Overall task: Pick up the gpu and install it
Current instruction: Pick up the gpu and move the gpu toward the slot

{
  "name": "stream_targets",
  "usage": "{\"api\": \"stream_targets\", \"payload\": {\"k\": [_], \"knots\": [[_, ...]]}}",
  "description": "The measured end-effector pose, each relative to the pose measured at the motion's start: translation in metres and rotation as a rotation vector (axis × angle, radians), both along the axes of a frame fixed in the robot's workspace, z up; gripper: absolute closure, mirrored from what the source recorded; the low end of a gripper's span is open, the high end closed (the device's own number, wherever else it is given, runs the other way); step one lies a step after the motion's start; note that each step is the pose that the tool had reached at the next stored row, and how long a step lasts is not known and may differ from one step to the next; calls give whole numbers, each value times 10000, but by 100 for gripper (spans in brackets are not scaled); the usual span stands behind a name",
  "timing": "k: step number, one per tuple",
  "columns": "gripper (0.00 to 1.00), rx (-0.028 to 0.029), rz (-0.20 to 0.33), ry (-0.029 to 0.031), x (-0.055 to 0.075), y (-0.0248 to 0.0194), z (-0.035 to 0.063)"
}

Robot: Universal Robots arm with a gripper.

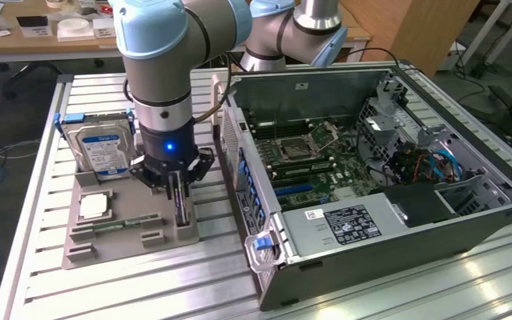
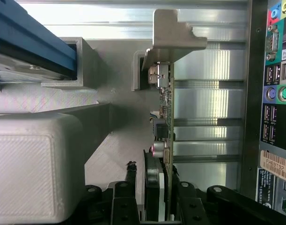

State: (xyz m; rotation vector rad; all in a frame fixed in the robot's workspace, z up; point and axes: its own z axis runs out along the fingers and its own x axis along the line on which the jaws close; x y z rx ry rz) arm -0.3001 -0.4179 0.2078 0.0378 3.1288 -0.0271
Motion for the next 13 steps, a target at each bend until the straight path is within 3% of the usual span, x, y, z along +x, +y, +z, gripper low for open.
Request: {"api": "stream_targets", "payload": {"k": [6,7,13], "knots": [[64,-1,0,0,0,0,0],[71,0,0,0,0,0,0],[72,0,0,0,0,0,0]]}}
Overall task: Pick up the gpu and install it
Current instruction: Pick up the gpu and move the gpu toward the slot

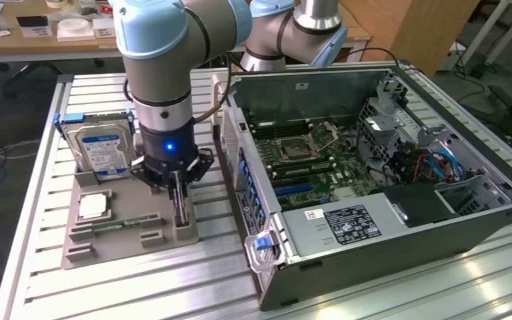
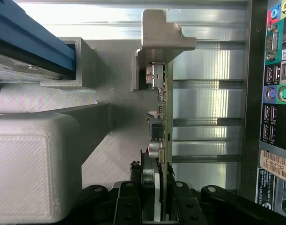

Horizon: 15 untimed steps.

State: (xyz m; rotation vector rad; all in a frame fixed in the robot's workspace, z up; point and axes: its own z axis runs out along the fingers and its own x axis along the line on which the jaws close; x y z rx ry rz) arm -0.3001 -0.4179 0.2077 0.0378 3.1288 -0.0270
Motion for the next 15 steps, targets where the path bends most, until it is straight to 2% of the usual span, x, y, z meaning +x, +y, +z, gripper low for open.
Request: {"api": "stream_targets", "payload": {"k": [10,15], "knots": [[72,1,0,-1,0,0,2],[72,0,0,1,0,0,72]]}}
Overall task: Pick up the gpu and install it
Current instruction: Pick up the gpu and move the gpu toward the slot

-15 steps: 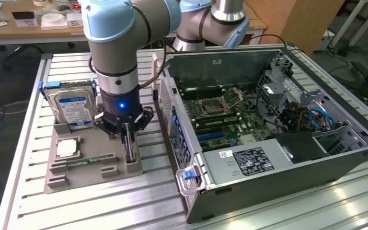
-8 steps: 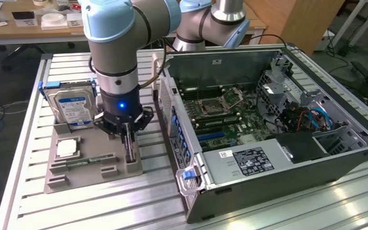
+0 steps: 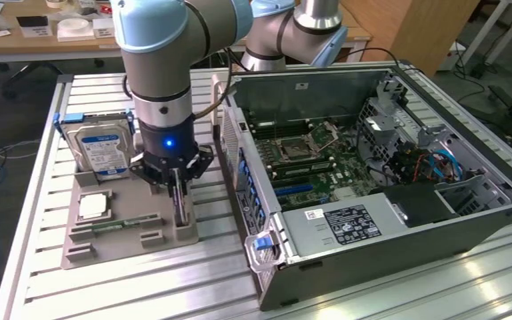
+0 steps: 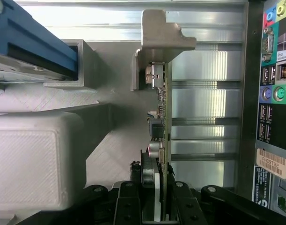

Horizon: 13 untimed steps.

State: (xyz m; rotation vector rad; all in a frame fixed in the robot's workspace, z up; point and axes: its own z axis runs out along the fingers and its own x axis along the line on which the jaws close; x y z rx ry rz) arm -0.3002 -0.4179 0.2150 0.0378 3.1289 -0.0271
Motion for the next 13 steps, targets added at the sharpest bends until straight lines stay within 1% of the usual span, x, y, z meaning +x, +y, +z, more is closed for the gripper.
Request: {"api": "stream_targets", "payload": {"k": [7,13], "knots": [[72,0,0,-1,0,0,166],[72,2,0,0,0,0,356]]}}
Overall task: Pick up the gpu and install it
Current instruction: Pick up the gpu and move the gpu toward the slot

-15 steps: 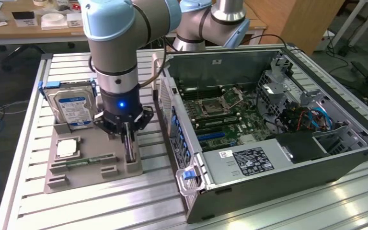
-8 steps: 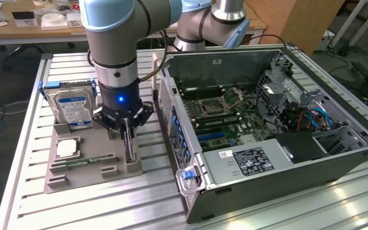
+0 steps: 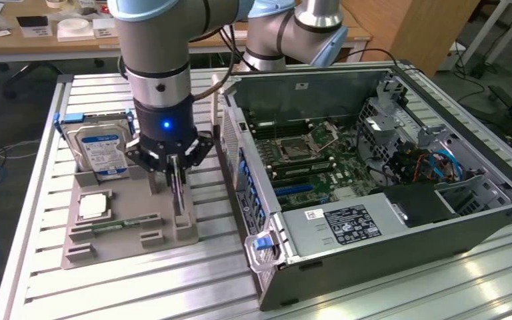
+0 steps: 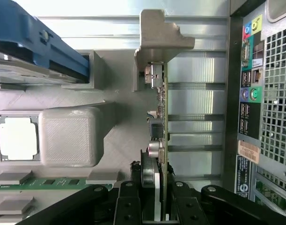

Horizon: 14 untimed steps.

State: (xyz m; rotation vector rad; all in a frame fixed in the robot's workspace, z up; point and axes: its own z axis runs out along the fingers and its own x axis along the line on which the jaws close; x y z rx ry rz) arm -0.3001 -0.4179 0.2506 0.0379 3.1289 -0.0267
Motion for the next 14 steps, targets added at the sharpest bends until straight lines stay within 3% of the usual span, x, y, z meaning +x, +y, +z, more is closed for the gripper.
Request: {"api": "stream_targets", "payload": {"k": [14], "knots": [[72,5,0,0,0,0,435]]}}
